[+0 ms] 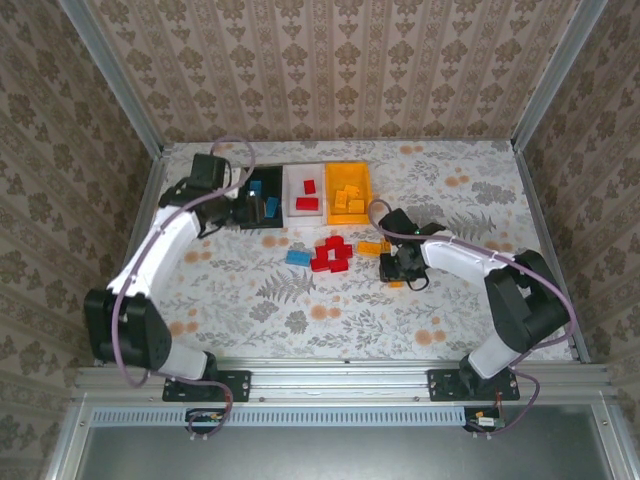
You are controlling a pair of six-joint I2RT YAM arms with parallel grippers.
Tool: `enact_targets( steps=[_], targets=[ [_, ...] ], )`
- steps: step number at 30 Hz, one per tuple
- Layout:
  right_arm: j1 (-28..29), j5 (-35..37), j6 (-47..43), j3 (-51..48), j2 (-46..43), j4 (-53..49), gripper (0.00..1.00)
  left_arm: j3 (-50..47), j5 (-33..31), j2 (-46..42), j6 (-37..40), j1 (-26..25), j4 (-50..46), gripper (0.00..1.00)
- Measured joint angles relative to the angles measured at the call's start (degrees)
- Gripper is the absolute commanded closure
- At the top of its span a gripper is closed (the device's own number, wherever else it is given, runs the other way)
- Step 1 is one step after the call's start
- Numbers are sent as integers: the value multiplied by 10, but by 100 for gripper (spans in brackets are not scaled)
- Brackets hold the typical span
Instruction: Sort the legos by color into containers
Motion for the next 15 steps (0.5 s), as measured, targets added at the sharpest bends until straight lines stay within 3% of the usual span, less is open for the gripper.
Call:
enact_targets(
  steps=[7, 15],
  targets=[
    [1, 1, -9, 153, 2, -48, 69, -158, 43, -127, -65, -23, 27, 35],
    [0, 8, -49, 421, 154, -80, 69, -226, 57, -190, -104, -67, 31, 29]
  ],
)
